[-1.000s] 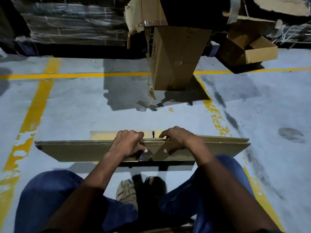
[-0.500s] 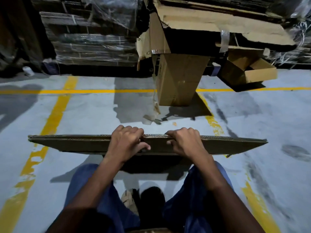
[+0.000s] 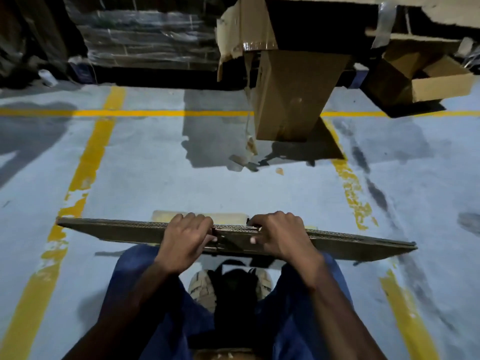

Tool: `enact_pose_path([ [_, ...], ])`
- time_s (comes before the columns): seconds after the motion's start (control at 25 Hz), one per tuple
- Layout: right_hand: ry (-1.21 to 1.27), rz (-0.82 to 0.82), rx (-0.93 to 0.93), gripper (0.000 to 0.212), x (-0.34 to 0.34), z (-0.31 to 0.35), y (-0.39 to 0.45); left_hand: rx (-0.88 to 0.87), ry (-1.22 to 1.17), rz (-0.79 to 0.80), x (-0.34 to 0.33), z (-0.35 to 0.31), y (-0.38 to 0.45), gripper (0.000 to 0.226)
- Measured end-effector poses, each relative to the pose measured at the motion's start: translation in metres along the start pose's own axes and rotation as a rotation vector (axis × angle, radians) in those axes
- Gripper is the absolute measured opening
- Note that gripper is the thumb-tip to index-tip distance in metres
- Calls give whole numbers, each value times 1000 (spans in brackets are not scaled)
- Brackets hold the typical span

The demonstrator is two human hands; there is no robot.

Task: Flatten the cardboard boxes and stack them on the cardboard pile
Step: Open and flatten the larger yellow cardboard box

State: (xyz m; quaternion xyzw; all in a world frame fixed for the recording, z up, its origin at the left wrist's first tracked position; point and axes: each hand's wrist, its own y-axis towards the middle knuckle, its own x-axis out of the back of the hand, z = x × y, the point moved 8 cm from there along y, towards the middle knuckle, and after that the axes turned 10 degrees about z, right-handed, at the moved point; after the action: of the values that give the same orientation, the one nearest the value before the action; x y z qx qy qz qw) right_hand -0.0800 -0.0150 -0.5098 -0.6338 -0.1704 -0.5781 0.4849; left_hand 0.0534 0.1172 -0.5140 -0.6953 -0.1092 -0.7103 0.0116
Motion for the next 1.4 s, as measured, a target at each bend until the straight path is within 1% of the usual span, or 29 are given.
enact_pose_path([
  [0.04,31,31,-12,50,-5,-9,10,-21,-6,8,-7,-1,6,24],
  [0.08,52,71,-38,57,-10,-19,20,-28,-22,50,-14,-1,14,25],
  [0.16,57,157,-112,65,-14,-38,35,31,-69,182,-22,1,34,32],
  [0.24,73,155,-127,59,6,-49,37,99,-103,280,-11,5,59,32],
  [0.28,70,125,-112,52,21,-49,33,107,-110,292,2,6,69,29],
  [0.32,42,93,-97,46,41,-47,29,114,-115,282,20,8,80,27],
  [0.4,-32,76,-115,43,98,-44,19,141,-164,269,70,17,107,23],
  [0.56,-21,28,-169,41,237,-34,-18,81,-201,127,208,30,150,20],
  [0.64,4,64,-189,38,292,-26,-33,78,-196,111,267,38,163,20],
  [0.72,30,84,-232,41,354,-17,-51,98,-222,127,333,46,175,24],
  [0.8,42,-15,-255,42,421,-6,-73,113,-233,101,405,51,186,27],
  [0.92,-31,-249,-281,31,506,12,-106,101,-182,2,499,58,197,32],
  [1.04,-18,-368,-283,31,569,23,-129,110,-94,7,558,68,210,39],
  [1.12,-1,-500,-230,34,618,27,-147,143,-43,-51,603,78,229,38],
  [1.2,-23,-669,-190,38,666,23,-166,159,-41,-145,646,84,253,46],
  [1.24,-39,-712,-182,41,687,18,-173,135,-56,-204,665,82,265,51],
  [1.28,-48,-723,-186,43,705,12,-177,113,-79,-247,680,79,278,56],
  [1.36,-20,-724,-206,46,732,-5,-186,71,-104,-288,700,68,302,62],
  [1.4,4,-741,-210,45,743,-15,-192,62,-104,-290,706,60,312,61],
])
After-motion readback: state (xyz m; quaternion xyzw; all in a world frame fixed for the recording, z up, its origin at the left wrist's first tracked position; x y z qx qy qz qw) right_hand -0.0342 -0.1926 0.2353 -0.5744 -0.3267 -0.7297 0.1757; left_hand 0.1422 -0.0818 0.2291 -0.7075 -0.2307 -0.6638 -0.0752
